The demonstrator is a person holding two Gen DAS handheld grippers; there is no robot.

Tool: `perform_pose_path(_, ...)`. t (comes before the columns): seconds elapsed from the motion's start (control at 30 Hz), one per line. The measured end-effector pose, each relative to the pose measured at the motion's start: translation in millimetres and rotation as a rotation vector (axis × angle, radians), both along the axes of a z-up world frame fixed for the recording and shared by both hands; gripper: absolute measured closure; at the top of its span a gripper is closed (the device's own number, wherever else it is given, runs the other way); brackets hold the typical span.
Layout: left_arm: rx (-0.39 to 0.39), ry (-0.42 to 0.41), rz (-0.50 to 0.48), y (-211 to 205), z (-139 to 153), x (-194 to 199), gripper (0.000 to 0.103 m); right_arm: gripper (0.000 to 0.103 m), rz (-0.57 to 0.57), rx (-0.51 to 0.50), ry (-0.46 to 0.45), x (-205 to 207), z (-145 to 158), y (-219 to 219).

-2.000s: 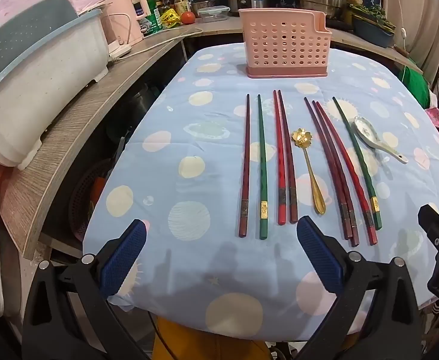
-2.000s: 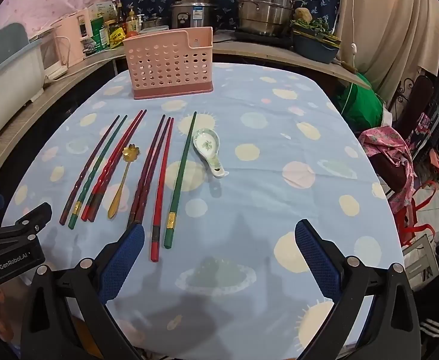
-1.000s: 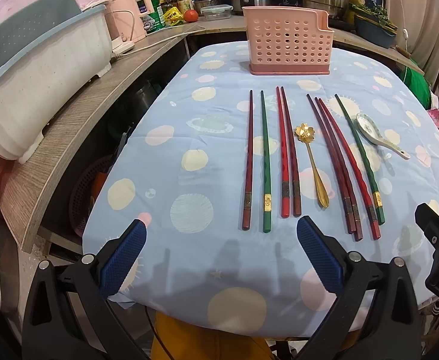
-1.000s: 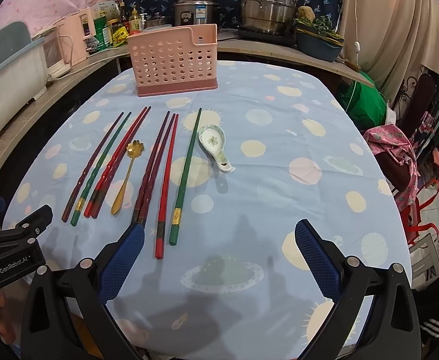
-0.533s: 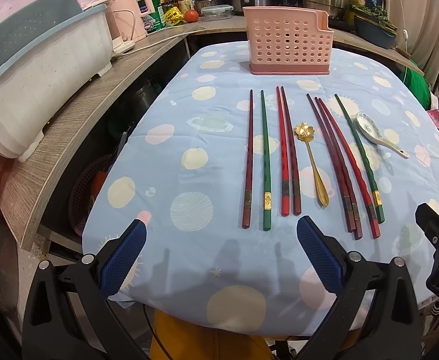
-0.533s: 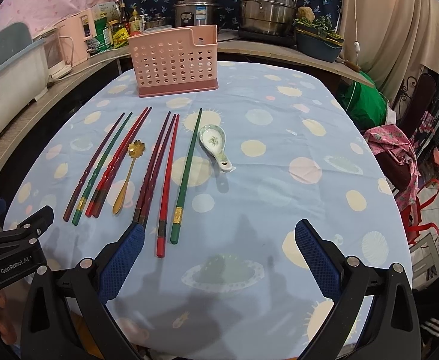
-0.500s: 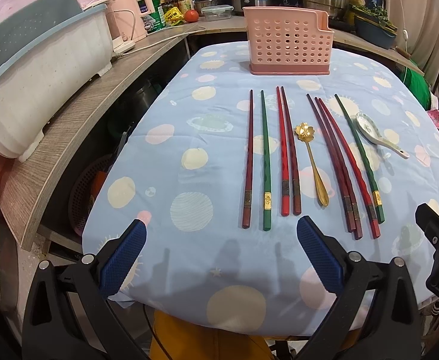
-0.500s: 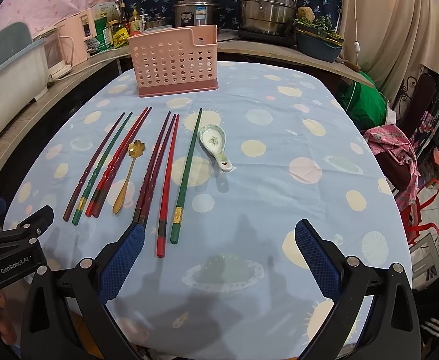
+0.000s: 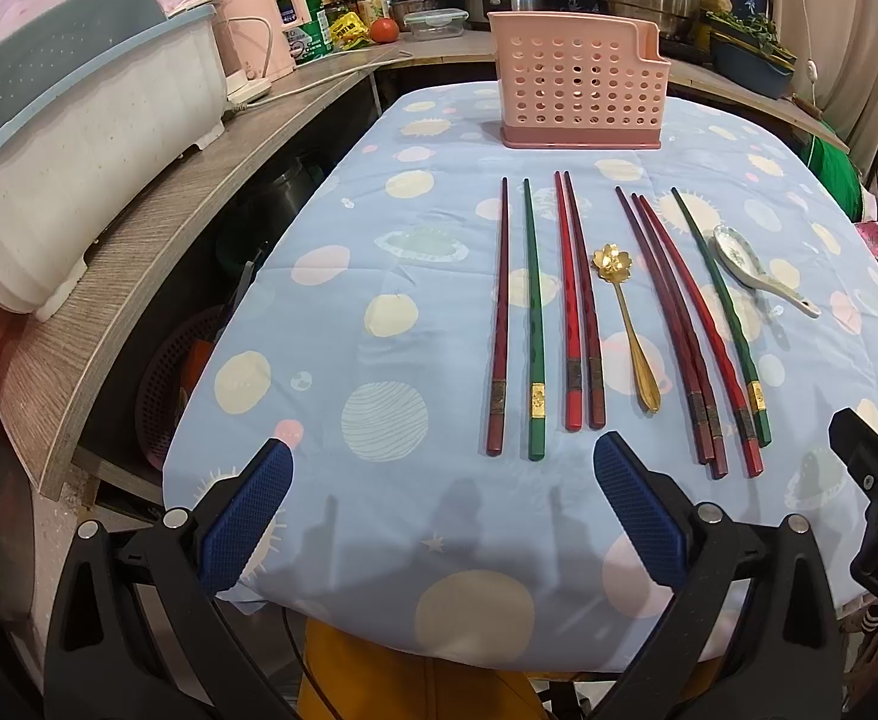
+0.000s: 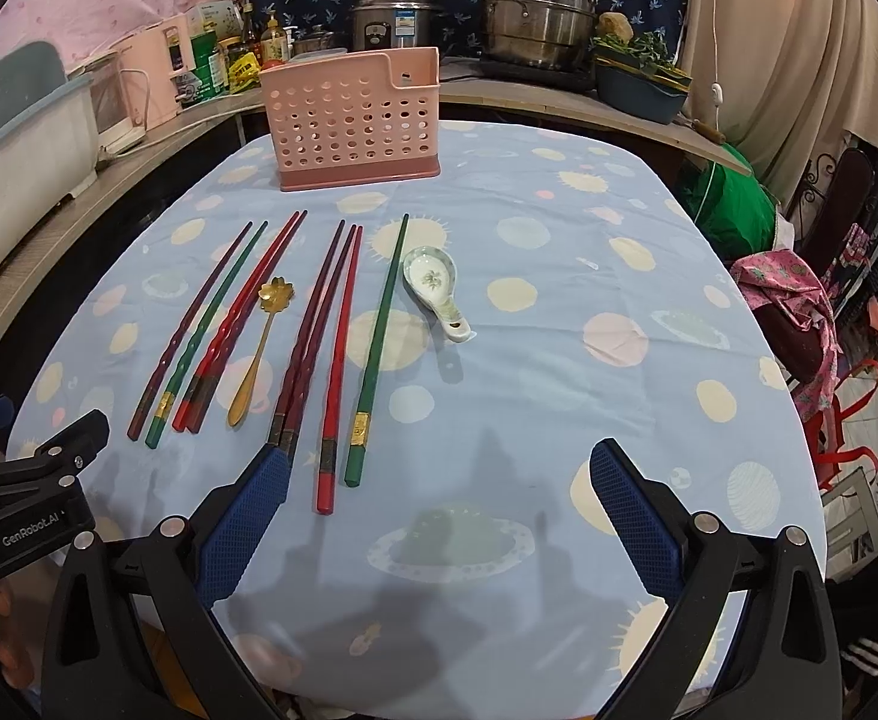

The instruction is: Organize utensils

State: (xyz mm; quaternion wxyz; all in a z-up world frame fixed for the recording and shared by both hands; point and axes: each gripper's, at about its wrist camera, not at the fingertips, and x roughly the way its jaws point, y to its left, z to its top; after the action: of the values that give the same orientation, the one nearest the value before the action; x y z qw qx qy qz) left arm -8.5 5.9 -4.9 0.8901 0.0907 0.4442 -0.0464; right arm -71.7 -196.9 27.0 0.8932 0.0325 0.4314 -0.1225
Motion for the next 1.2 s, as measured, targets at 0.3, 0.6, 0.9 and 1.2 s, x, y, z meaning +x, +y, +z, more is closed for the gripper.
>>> perform_pose_path(0.3,-0.003,0.002,0.004,3.3,-1.7,-0.1,0.007,0.007,-0.003,0.005,0.002,-0.7,-2.0,0.9)
perform_pose_path(0.6,-0.003,0.000,0.002,3.2,-1.8,-0.2,0.007,0.007,-0.002,0.005,0.002,-0.3,-2.6,-0.3)
perform_pose_path(0.9,-0.004,0.001,0.003,3.0,-2.1,-0.8,0.007,0.007,-0.003,0.005,0.002,-0.3,-2.3,-0.6)
perform_pose_path(1.2,-0.004,0.001,-0.001,2.0,-2.2,-0.4,0.007,0.007,0.002,0.005,0.002,0.8,-1.1,-1.1)
